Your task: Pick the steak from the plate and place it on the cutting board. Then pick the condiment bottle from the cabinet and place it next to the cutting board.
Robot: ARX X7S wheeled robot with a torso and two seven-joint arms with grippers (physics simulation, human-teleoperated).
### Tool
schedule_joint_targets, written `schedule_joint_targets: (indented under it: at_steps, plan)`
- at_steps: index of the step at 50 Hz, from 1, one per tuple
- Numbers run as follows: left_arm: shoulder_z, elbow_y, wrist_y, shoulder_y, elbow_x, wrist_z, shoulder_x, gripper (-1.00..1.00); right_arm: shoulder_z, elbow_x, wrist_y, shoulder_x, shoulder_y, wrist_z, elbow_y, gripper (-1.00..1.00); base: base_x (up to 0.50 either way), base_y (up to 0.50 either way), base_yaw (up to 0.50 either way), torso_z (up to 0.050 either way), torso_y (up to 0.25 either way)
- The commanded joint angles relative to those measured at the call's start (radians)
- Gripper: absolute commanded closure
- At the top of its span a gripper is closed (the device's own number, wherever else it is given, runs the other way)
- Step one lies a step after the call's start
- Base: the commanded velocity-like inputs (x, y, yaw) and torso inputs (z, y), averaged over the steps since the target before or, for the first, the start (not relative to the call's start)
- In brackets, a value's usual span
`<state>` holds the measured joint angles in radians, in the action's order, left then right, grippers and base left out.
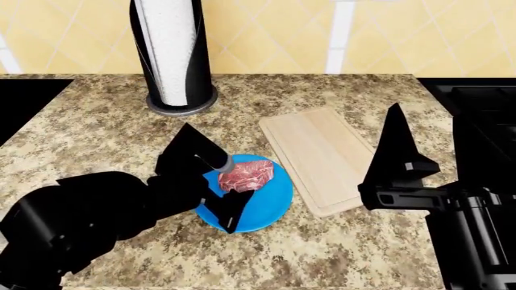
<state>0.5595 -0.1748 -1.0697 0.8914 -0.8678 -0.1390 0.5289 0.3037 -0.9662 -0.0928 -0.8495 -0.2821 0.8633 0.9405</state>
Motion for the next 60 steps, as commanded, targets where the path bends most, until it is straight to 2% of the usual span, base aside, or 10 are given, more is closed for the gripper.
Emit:
schedule_joint_targets:
  at_steps: [1,18,19,35,53,60]
  plan:
    - [0.013,0.011,0.01,0.002,0.012,-0.001,-0.001,-1.0,0.003,-0.001,0.001,-0.001,-0.004,0.003,-0.002,-1.0,0.0,0.0,0.0,0.0,0.0]
    - [0.038,0.032,0.026,0.001,0.032,-0.01,-0.003,-1.0,0.005,0.0,0.007,-0.005,-0.002,0.005,-0.004,-1.0,0.0,0.0,0.0,0.0,0.0]
    - [0.036,0.031,0.027,0.0,0.031,-0.01,-0.003,1.0,0.005,0.0,0.007,-0.005,-0.002,0.006,-0.004,-1.0,0.0,0.0,0.0,0.0,0.0]
    - [0.037,0.0,0.041,-0.006,0.026,-0.012,0.009,1.0,0.005,0.0,0.012,-0.01,-0.001,0.011,-0.001,-1.0,0.0,0.0,0.0,0.0,0.0]
    - [-0.045,-0.017,0.066,0.013,-0.006,0.035,0.007,1.0,0.014,0.003,0.008,-0.011,-0.009,0.019,0.003,-1.0,0.0,0.0,0.0,0.0,0.001]
    - [-0.057,-0.029,0.053,0.061,-0.009,0.074,-0.026,1.0,-0.008,-0.006,0.032,-0.023,0.007,0.028,0.003,-1.0,0.0,0.0,0.0,0.0,0.0]
